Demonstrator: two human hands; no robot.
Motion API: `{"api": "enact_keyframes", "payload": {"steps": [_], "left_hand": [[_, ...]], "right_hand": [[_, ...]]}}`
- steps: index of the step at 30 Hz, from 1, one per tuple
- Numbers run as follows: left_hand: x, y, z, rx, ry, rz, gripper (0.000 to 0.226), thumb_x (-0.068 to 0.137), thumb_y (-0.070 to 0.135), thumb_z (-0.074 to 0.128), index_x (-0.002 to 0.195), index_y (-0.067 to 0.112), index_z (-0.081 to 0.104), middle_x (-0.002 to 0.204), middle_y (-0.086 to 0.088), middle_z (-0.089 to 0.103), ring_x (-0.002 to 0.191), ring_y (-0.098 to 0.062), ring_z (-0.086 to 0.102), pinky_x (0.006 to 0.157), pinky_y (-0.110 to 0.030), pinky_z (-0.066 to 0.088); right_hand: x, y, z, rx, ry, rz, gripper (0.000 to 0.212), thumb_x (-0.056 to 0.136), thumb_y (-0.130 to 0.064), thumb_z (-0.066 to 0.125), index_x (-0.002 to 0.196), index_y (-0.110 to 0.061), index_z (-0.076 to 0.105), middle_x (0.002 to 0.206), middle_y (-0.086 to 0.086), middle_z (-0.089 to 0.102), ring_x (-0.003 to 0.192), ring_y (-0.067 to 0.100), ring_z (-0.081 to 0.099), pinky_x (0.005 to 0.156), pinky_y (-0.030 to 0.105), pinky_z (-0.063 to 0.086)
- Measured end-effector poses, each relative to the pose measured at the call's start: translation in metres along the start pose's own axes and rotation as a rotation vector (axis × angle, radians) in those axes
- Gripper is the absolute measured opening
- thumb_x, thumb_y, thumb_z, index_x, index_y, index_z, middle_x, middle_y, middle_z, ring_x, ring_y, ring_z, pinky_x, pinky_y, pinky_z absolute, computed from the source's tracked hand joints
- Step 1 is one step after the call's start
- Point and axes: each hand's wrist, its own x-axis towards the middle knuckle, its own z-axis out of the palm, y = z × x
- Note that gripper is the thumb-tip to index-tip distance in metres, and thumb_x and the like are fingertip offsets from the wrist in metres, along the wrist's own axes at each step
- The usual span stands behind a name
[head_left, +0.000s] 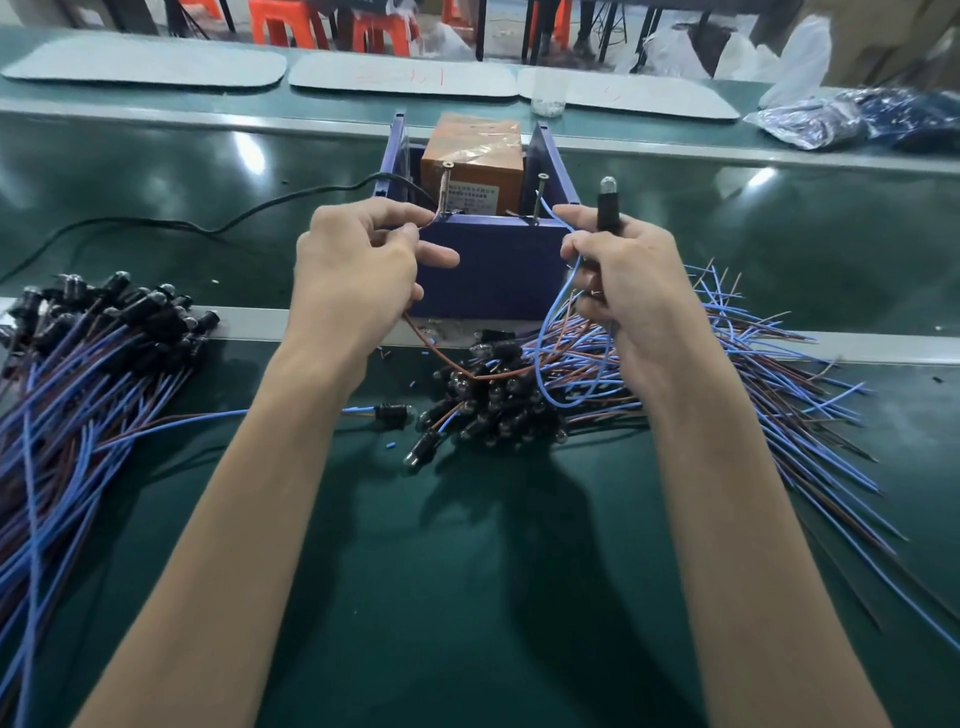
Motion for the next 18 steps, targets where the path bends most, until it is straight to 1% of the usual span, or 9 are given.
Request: {"api": "enact_keyframes", "payload": {"steps": [6,9,18], "left_hand": [[-0.002,0.005,-0.002,0.047,-0.027,0.011,0.025,0.096,0.014,0.048,0.092,0.026,0.070,0.068,0.017,0.072,0.038,0.000,0.043,0.048,-0.012,0.042],[-0.003,0.006,-0.002,0.063,-0.046,0.016,0.026,0.096,0.013,0.048,0.093,0.025,0.071,0.068,0.017,0.072,0.039,0.000,0.043,0.049,-0.012,0.042],[-0.006,0.011,-0.004,0.081,-0.082,0.008,0.027,0.096,0.011,0.049,0.087,0.025,0.071,0.069,0.014,0.073,0.039,0.001,0.043,0.049,-0.009,0.040]], "right_hand": [[-0.002,-0.003,-0.002,0.021,-0.003,-0.002,0.033,0.089,0.006,0.039,0.105,-0.008,0.063,0.070,0.000,0.044,0.042,0.003,0.030,0.036,0.014,0.022],[-0.002,-0.003,-0.002,0.023,-0.002,-0.002,0.033,0.089,0.007,0.039,0.103,-0.008,0.064,0.068,0.001,0.044,0.041,0.002,0.030,0.035,0.014,0.021],[-0.001,-0.005,-0.002,0.036,-0.011,-0.006,0.032,0.088,0.007,0.039,0.098,-0.009,0.065,0.066,0.000,0.044,0.038,0.003,0.029,0.034,0.014,0.021]]}}
